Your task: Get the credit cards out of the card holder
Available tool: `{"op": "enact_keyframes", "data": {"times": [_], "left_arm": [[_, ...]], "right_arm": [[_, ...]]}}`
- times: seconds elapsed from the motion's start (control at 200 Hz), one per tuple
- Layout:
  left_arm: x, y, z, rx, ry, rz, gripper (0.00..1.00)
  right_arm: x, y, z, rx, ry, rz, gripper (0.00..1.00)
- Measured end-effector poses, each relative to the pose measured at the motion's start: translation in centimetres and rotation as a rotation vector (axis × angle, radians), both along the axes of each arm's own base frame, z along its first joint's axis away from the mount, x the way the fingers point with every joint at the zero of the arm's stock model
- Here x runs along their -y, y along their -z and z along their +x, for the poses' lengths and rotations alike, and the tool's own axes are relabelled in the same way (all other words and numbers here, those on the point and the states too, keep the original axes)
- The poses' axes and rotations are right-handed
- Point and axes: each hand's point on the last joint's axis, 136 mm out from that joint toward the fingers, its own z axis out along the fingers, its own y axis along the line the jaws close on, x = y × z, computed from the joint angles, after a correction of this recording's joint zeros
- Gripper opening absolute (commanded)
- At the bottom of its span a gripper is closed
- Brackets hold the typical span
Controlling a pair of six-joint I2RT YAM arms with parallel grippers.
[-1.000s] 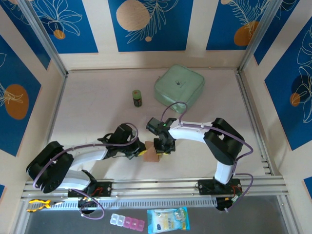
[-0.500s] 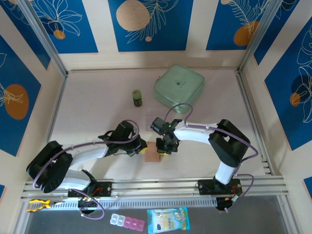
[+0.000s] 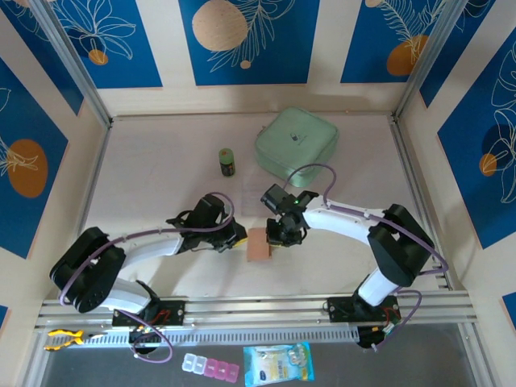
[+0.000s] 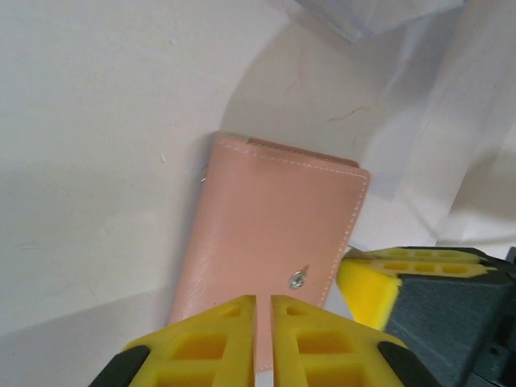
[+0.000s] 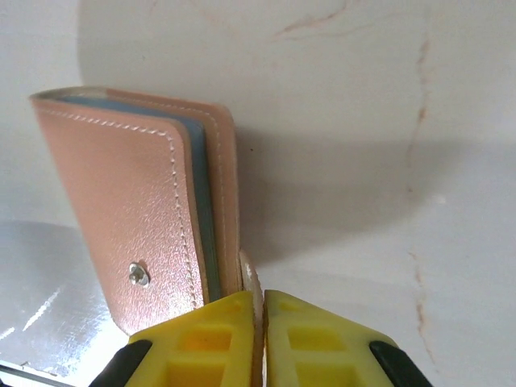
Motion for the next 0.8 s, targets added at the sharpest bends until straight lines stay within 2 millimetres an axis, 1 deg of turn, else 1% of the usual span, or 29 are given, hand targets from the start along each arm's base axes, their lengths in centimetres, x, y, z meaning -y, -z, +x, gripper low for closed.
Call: {"op": "enact_keyframes", "data": {"times": [0.185,0.31,0.415,0.485,0.58,0.68,0.8], "left_arm": [[-0.4,0.1,0.5,0.012,-0.002,0.008,0.14],[-0.8,0.1,1.0,0.023,-0.01,0.011,0.15],[-1.2,-0.4,1.5,0.037,-0.025,0.0,0.16],[-1.5,-0.8,1.7,0.047,-0.03,-0.01,0.19],[-2.1,-1.2,1.5,0.066,-0.029,-0.02,0.21],[-3.1,-1.7,0.9,0.086,-0.027,-0.01,0.23],[-4.5,-3.2,0.3,0.144,-0.035,0.015,0.27]], "right_arm": [[0.6,-0.9,-0.3,0.004,-0.002,-0.006,0.12],[0.1,-2.0,-0.1,0.013,-0.016,-0.001,0.12],[-1.4,-3.5,0.5,0.041,-0.049,0.014,0.12],[-2.5,-4.1,0.8,0.051,-0.069,0.02,0.12],[-3.9,-4.2,1.1,0.049,-0.099,0.014,0.12],[-5.5,-4.2,1.4,0.041,-0.132,0.002,0.12],[-7.7,-4.5,1.8,0.048,-0.183,0.0,0.11]]}}
